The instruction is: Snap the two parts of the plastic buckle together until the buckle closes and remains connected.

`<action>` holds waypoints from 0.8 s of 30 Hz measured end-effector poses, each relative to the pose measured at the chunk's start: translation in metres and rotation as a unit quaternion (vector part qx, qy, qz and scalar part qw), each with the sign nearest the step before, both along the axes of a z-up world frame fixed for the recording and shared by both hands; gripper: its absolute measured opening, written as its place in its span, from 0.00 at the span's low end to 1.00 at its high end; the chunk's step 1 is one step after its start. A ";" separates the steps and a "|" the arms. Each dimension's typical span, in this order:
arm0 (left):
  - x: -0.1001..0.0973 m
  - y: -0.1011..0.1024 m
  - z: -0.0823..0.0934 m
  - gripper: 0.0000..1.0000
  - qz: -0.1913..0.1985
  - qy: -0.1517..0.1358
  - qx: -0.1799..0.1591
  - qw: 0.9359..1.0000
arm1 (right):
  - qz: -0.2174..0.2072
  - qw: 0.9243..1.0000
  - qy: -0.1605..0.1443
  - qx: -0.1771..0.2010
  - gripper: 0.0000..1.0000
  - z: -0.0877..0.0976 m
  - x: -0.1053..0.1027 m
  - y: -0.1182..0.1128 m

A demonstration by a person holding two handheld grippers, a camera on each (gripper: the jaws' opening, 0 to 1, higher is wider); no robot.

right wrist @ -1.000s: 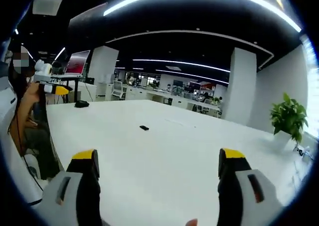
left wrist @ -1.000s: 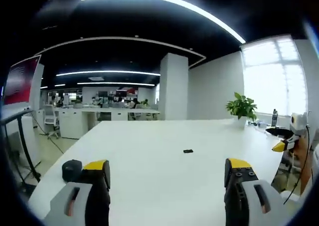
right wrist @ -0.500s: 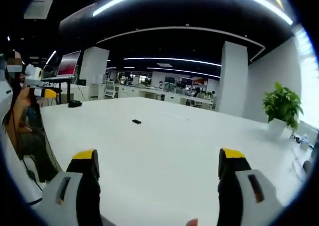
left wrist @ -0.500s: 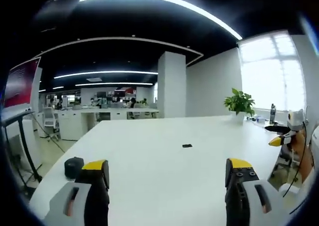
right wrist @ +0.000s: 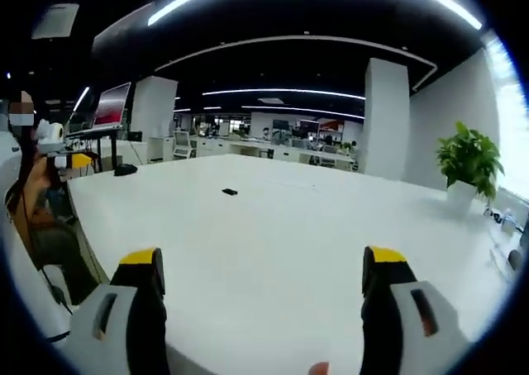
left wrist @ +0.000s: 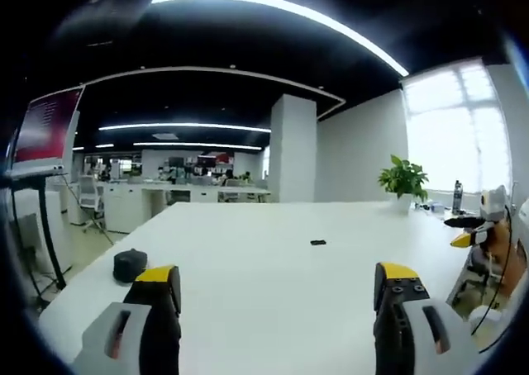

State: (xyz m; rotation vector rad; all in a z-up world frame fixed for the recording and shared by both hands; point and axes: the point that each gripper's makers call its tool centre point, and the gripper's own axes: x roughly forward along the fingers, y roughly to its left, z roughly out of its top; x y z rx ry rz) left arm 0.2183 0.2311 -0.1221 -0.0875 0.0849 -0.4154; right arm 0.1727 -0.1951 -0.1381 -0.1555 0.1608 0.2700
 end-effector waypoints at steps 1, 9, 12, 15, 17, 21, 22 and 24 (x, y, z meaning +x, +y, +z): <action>0.002 0.002 -0.001 0.99 0.005 -0.004 0.003 1.000 | 0.003 1.000 -0.010 0.012 1.00 0.004 0.000 0.002; 0.006 0.013 -0.009 0.97 0.041 0.001 0.016 0.999 | -0.012 0.999 -0.040 0.025 1.00 0.015 0.003 0.005; 0.004 0.014 -0.015 0.97 0.042 0.017 0.021 0.999 | -0.024 0.999 -0.029 0.020 1.00 0.008 0.004 0.002; 0.003 0.012 -0.016 0.92 0.042 0.024 0.020 0.999 | -0.026 0.999 -0.023 0.019 1.00 0.003 0.003 0.003; 0.001 0.007 -0.018 0.89 0.036 0.038 0.011 0.999 | -0.025 0.999 -0.015 0.018 1.00 -0.002 0.002 0.005; -0.003 -0.003 -0.020 0.93 0.021 0.048 0.018 0.998 | -0.023 1.000 0.000 0.006 1.00 -0.010 0.001 0.010; -0.004 -0.004 -0.020 0.93 0.020 0.048 0.023 0.998 | -0.023 1.000 0.002 0.005 1.00 -0.012 0.001 0.010; -0.005 -0.006 -0.021 0.93 0.018 0.050 0.031 0.998 | -0.019 1.000 0.005 0.005 1.00 -0.014 0.000 0.012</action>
